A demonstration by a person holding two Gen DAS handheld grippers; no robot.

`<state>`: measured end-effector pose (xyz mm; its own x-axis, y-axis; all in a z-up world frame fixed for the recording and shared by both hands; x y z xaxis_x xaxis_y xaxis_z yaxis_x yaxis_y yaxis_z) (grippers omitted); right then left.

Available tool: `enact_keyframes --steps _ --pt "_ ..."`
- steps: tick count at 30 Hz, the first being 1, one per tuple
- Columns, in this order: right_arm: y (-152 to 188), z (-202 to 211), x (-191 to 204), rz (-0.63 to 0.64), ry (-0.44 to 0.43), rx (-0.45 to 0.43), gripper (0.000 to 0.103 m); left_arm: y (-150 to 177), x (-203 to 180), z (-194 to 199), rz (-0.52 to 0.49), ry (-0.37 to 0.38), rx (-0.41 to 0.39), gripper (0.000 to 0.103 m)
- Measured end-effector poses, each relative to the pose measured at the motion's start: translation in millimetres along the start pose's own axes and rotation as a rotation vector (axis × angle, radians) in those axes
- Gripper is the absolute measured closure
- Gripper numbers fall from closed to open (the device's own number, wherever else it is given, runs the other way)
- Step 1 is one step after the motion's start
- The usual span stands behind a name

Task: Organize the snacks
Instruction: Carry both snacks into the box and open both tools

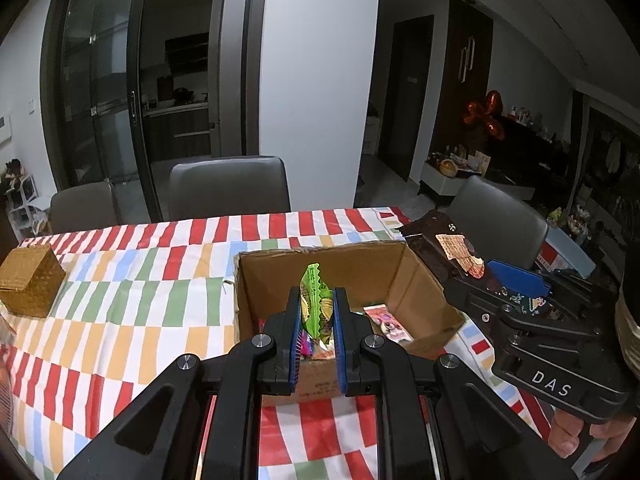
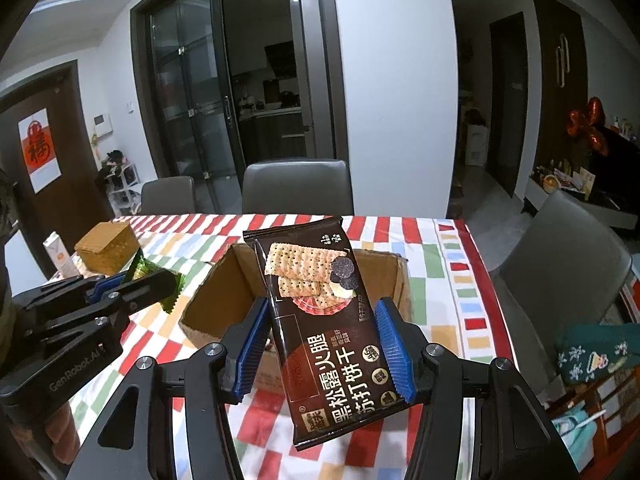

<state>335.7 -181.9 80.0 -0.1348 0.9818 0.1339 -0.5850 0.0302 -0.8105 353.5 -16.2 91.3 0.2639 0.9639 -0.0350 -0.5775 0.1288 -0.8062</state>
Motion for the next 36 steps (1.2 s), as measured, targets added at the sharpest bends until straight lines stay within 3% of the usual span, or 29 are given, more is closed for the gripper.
enact_keyframes --steps 16,17,19,23,36 --pt "-17.5 -58.4 2.9 0.023 0.0 0.078 0.048 -11.1 16.7 -64.6 0.025 0.005 0.106 0.087" --pt "-16.9 -61.9 1.5 0.018 0.001 0.084 0.048 -11.3 16.2 -67.7 0.024 -0.001 0.111 0.085" --pt "-17.9 -69.3 -1.1 0.009 0.004 0.094 0.047 -10.6 17.5 -69.9 0.024 -0.026 0.116 0.062" --pt "-14.8 -71.5 -6.7 -0.008 0.044 0.101 0.032 -6.4 18.3 -65.7 0.012 -0.068 0.1 0.059" --pt "10.6 -21.7 -8.5 -0.004 0.062 0.028 0.028 21.8 -2.7 -11.9 -0.045 -0.16 0.029 0.039"
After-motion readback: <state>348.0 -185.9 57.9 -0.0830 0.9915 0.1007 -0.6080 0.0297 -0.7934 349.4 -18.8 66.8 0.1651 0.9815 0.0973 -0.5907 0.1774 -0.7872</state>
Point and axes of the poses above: each gripper's, at about its wrist camera, not at the fingertips, and z roughly against the way its jaws point, x to its left, y to its underside, the point moved 1 cm from there along -z, roughly the way its jaws point, and after that the axes turned 3 degrees about -z, right-handed, at the moved point
